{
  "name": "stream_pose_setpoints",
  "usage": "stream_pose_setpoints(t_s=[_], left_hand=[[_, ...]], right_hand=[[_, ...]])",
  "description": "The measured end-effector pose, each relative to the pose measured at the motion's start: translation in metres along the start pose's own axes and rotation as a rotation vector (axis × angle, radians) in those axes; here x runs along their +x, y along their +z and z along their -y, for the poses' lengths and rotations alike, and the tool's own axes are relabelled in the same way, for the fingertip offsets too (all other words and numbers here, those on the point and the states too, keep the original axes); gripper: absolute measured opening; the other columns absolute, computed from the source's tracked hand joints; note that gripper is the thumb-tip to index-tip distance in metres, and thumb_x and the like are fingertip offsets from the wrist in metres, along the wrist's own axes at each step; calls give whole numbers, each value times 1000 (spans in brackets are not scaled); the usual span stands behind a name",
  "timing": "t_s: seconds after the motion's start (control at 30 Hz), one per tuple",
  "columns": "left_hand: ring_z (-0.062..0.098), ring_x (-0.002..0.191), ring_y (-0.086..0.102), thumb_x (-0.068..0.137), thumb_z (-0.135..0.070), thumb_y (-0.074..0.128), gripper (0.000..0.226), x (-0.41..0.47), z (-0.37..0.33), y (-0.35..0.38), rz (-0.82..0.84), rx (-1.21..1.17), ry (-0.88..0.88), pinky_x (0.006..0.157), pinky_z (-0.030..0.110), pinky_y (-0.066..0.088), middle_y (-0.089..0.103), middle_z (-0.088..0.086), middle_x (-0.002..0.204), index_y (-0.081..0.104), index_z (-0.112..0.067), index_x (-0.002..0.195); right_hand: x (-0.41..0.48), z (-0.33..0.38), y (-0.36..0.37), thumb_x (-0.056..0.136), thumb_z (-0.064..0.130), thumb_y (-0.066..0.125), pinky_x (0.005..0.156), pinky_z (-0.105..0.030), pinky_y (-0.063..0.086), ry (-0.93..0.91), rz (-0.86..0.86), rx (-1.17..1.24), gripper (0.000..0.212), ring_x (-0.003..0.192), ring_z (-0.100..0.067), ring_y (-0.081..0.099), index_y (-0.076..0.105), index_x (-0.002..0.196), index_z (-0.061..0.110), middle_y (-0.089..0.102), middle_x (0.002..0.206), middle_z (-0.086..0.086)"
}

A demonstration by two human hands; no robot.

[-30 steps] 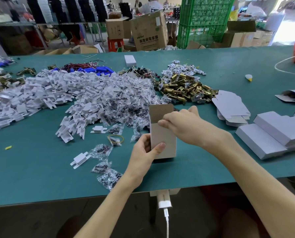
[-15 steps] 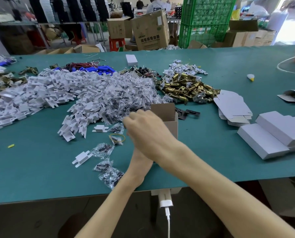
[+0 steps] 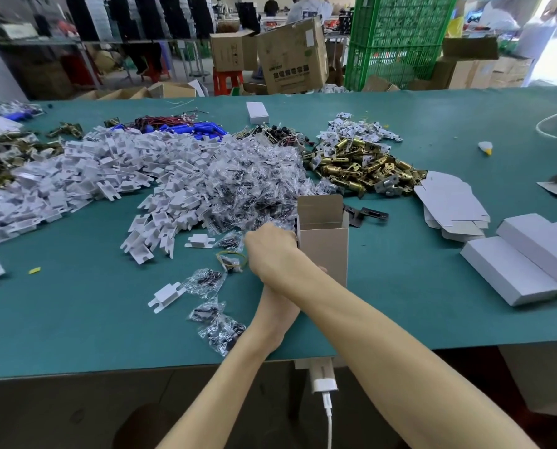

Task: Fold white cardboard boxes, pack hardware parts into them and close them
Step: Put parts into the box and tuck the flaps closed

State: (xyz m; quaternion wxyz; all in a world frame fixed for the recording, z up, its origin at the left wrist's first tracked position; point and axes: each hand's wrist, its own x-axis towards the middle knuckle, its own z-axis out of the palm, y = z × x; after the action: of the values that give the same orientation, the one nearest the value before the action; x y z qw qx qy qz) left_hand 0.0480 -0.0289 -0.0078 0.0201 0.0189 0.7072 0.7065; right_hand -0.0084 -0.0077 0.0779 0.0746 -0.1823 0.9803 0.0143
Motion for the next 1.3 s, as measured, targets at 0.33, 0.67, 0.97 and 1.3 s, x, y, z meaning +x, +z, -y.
stream_pose_setpoints(t_s=[0.33, 0.67, 0.97, 1.3], left_hand=[[-4, 73, 59, 95, -24, 76, 17, -1, -3, 1, -6, -14, -3, 75, 22, 50, 66, -25, 78, 62, -34, 90], [5, 73, 56, 94, -17, 76, 18, 1, 1, -2, 26, -44, -15, 73, 27, 49, 62, -15, 74, 61, -24, 87], [16, 96, 66, 102, -9, 63, 15, 2, 5, -6, 25, -3, 4, 79, 29, 55, 73, -3, 100, 72, -20, 107], [7, 99, 72, 95, -15, 75, 27, 7, 2, -2, 35, -35, 35, 82, 21, 56, 78, -7, 103, 63, -11, 119]], right_hand=[[0, -2, 4, 90, 1, 61, 67, -38, 45, -19, -60, -24, 16, 103, -30, 67, 54, 85, 15, 68, 109, -9], [-7, -4, 5, 89, -4, 65, 67, -37, 40, -86, -201, 24, 34, 95, -34, 68, 41, 73, 15, 66, 94, -10], [-15, -10, 6, 90, -11, 59, 60, -38, 40, -148, -417, 210, 34, 86, -36, 68, 36, 95, 13, 67, 99, -12], [-52, -58, -47, 100, 11, 62, 70, -21, 53, -141, -839, 733, 11, 70, -3, 63, 69, 106, 6, 71, 88, 0]])
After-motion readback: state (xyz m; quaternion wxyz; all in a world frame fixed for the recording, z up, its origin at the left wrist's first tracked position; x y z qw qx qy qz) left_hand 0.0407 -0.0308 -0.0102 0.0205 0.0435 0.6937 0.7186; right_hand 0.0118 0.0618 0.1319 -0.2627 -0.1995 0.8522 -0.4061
